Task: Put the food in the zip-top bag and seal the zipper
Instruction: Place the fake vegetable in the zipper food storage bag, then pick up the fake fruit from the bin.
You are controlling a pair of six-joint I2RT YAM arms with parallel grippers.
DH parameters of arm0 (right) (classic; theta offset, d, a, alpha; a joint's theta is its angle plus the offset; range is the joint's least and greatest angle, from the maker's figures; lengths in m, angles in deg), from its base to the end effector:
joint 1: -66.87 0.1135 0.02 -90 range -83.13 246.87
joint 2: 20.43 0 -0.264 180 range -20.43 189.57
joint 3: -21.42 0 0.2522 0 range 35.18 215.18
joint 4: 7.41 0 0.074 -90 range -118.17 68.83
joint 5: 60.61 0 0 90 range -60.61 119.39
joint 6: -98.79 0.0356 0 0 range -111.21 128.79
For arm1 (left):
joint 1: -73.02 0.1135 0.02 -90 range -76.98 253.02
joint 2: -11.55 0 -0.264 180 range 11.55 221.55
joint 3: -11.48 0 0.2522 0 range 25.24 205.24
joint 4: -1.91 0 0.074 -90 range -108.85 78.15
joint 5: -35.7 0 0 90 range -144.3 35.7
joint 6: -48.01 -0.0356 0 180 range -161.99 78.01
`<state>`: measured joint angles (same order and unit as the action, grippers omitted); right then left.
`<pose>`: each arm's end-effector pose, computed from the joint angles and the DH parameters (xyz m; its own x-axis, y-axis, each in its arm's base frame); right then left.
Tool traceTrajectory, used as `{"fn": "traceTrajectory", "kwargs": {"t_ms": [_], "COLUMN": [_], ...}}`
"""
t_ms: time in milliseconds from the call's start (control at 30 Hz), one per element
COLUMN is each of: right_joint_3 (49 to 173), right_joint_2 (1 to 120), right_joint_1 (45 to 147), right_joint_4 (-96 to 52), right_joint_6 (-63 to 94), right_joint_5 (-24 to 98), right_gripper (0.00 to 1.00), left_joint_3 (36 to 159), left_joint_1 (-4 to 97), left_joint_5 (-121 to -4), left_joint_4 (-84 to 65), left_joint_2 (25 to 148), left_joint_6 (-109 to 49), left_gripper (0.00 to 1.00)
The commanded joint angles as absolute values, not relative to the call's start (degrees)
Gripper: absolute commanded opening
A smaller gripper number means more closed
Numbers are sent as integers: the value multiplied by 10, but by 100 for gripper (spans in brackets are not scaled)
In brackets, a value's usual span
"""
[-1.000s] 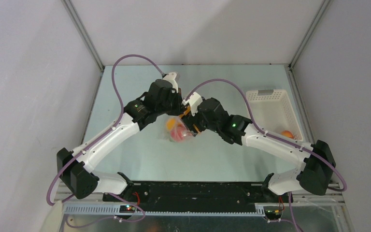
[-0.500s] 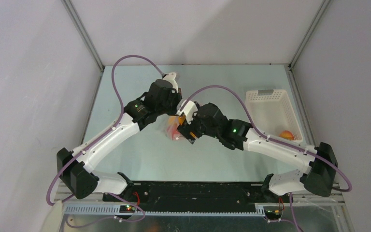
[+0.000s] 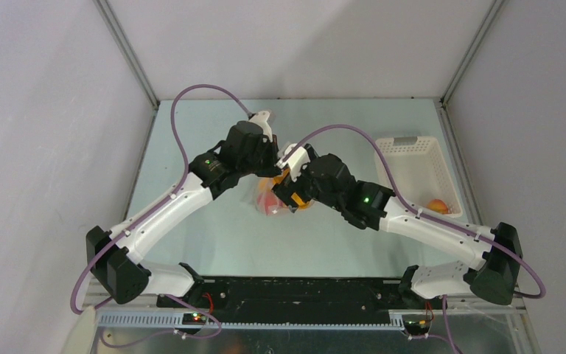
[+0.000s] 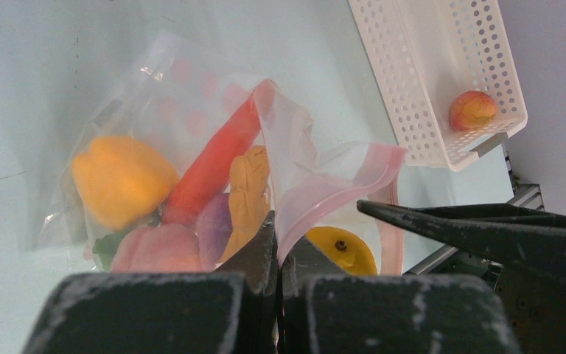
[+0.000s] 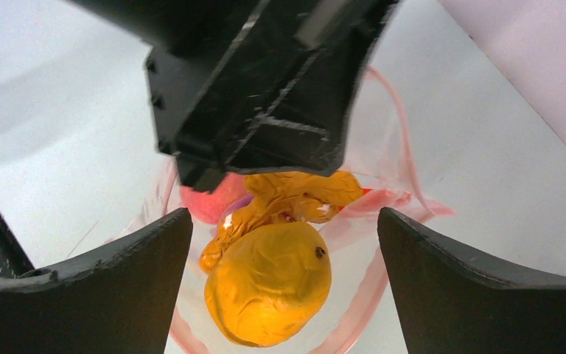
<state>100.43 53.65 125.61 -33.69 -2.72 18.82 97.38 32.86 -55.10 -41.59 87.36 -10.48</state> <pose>0.1615 0.2534 0.3494 -0.0351 -0.4359 -0.8993 -0.7742 0.5809 -0.2513 0.2252 -0.1907 0.3533 -0.7005 -0.0927 -0.7076 0.3374 0.8307 -0.4428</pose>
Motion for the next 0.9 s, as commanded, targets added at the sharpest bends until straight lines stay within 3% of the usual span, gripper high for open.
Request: {"fn": "traceTrajectory", "kwargs": {"t_ms": [0,133,267,367,567,700,867], "right_joint_3": [1009,1009,1008,1008,1006,984,955], "right_joint_2": [497,443,393,361,316,313,331], "right_joint_1": [1247,1202,1079,1019,920,748,615], "right_joint_4": [-285,-298,-339,-388,-536,-627,-656], "right_joint_6": [26,113,195,210,254,306,291], "right_joint_5": [130,141,331,320,176,215,266], "right_gripper": [99,100,99,99,99,100,99], "left_joint_3": [1002,1002,1001,1001,1002,1001,993], "left_joint_1": [325,326,326,325,325,326,326], "left_joint_5": [-563,-560,-558,-557,-548,-547,-547], "left_joint_4": [-389,-391,-388,-388,-386,-379,-370], "left_joint_2": [848,848,848,849,853,858,863], "left_joint_6": [-98,-99,-98,-99,-100,-104,-114], "left_gripper": [0,0,0,0,0,0,0]}}
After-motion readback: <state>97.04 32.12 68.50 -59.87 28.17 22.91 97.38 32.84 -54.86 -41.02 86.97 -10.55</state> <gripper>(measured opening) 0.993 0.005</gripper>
